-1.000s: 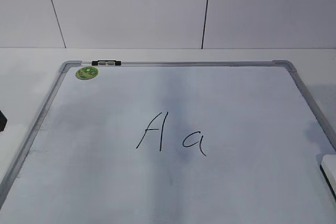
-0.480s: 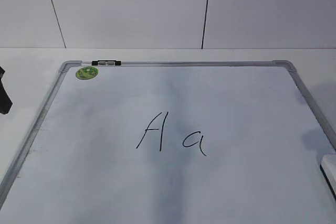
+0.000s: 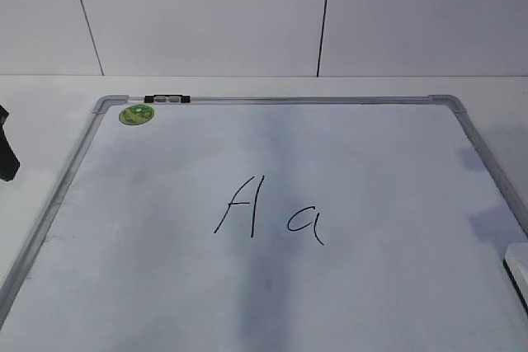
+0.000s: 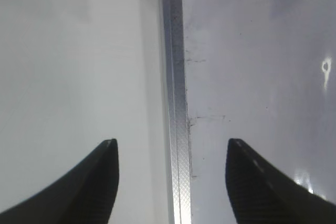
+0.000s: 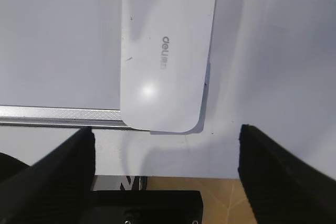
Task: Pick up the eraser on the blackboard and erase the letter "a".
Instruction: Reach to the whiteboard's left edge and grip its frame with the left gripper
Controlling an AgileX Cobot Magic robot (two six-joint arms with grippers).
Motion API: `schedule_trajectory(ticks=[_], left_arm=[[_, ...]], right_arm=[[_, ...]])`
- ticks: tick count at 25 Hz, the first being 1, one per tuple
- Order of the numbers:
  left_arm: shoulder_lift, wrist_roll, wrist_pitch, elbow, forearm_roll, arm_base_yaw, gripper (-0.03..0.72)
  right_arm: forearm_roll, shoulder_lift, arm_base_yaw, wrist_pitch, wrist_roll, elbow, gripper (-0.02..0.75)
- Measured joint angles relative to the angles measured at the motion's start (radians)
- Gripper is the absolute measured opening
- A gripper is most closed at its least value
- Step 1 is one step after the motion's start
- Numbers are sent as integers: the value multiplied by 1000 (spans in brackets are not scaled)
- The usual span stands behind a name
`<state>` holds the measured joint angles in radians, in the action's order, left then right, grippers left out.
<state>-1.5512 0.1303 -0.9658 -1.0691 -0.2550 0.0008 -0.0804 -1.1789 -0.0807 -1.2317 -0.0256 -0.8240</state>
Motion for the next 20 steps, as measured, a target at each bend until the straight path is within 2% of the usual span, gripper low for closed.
schedule_trajectory(ticks=[20], left_arm=[[-45,0,21,0,0,-28,480]], right_arm=[[24,-119,4,104,0,-1,650]])
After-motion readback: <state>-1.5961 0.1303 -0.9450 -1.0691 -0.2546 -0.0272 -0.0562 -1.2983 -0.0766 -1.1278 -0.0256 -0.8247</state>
